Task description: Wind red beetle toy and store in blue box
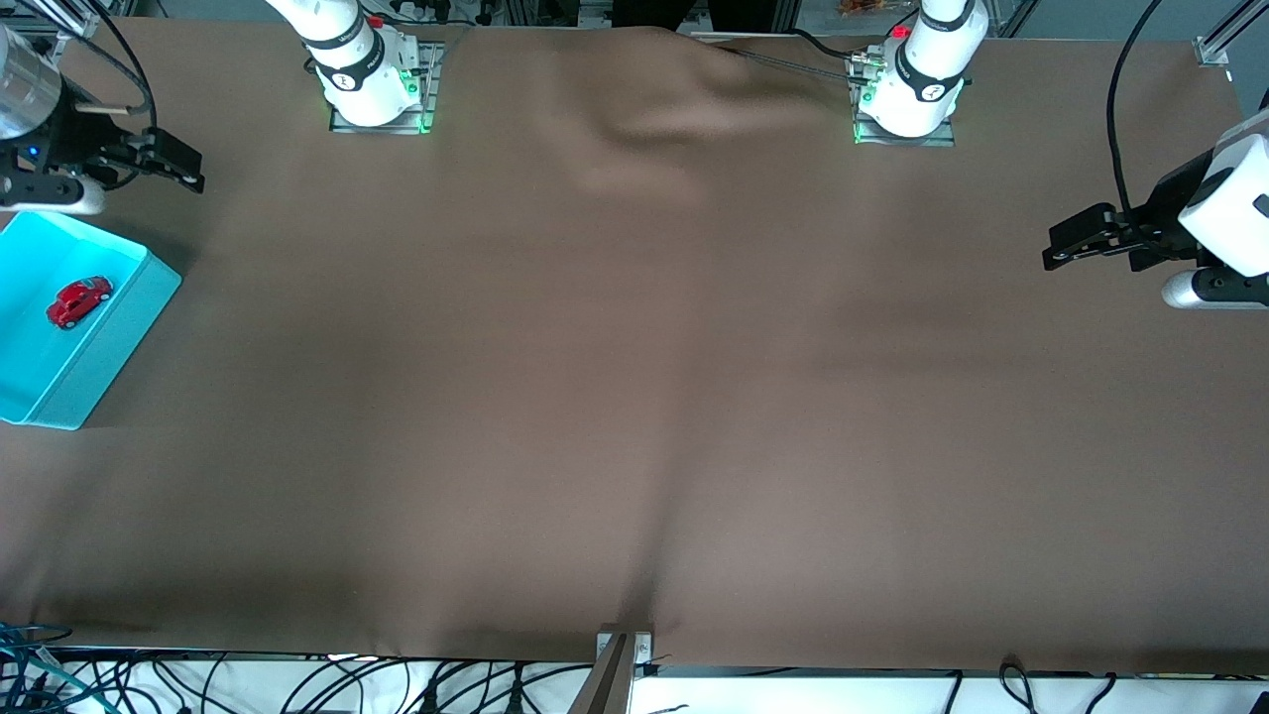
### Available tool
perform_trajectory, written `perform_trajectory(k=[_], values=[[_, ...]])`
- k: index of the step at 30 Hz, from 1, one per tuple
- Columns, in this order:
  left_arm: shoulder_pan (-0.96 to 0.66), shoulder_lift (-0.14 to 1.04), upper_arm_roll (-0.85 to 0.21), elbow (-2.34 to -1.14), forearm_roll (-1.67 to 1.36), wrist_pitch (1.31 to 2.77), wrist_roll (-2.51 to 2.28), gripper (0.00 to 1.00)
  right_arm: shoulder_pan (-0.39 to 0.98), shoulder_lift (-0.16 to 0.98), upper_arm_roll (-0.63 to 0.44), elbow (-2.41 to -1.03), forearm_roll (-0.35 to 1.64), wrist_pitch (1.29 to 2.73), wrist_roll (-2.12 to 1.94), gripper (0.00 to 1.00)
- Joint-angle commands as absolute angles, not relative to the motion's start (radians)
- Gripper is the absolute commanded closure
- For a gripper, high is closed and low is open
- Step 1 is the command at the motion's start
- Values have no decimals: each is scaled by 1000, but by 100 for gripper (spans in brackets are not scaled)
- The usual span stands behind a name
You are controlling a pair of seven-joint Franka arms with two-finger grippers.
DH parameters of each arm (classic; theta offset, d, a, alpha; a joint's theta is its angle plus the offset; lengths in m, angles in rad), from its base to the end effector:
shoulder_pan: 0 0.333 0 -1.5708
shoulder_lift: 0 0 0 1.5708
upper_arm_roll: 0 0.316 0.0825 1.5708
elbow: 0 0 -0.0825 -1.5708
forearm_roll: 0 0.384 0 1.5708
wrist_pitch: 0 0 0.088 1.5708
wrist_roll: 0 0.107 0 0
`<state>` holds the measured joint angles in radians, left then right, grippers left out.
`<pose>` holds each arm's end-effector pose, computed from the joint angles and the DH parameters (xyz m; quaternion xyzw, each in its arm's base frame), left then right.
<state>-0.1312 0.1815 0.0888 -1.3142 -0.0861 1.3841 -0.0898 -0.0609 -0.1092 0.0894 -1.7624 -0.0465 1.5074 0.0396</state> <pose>0.5890 -0.0410 0.6245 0.9977 0.0177 -0.0576 0.0309 0.5086 0.0115 0.5880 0.9969 -0.0059 -0.0720 0.0305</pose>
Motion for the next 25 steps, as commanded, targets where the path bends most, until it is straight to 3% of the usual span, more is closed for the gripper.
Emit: perform_trajectory(k=[1, 25], values=[[-127, 183, 92, -1310, -97, 1373, -69, 0, -61, -49, 87, -1669, -34, 1483, 48, 0], [-130, 183, 89, -1319, -103, 1361, -69, 0, -63, -48, 87, -1654, -34, 1442, 5, 0]])
